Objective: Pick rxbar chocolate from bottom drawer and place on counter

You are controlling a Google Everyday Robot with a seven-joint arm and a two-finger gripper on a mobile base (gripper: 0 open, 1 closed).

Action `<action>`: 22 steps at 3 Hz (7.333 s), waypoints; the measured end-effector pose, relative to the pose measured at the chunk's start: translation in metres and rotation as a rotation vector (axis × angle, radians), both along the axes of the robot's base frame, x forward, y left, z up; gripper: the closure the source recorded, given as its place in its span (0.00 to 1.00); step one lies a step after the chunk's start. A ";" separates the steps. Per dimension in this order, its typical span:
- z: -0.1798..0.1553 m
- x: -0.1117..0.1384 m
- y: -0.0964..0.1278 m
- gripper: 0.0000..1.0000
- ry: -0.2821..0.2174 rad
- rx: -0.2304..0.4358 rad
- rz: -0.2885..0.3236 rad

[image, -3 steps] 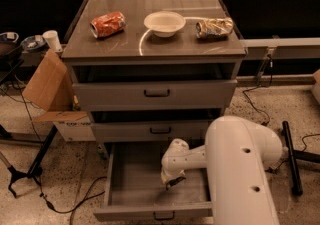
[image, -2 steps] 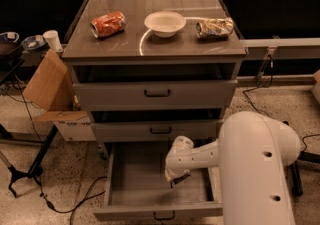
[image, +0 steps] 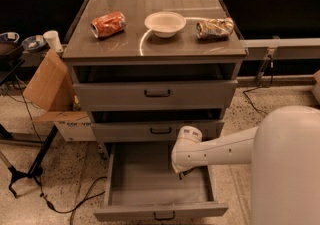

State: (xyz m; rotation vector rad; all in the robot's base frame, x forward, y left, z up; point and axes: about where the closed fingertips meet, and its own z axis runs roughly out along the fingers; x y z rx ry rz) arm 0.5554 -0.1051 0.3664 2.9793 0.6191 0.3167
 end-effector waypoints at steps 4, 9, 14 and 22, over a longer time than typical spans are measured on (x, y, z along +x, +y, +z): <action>0.251 -0.016 -0.031 1.00 -0.122 -0.154 0.060; 0.494 0.049 0.064 1.00 -0.537 -0.167 0.251; 0.561 0.174 0.201 1.00 -0.498 -0.104 0.358; 0.504 0.237 0.242 0.35 -0.251 0.210 0.382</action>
Offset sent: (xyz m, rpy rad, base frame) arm -0.0156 -0.0386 0.2918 -0.1504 -0.1685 0.1018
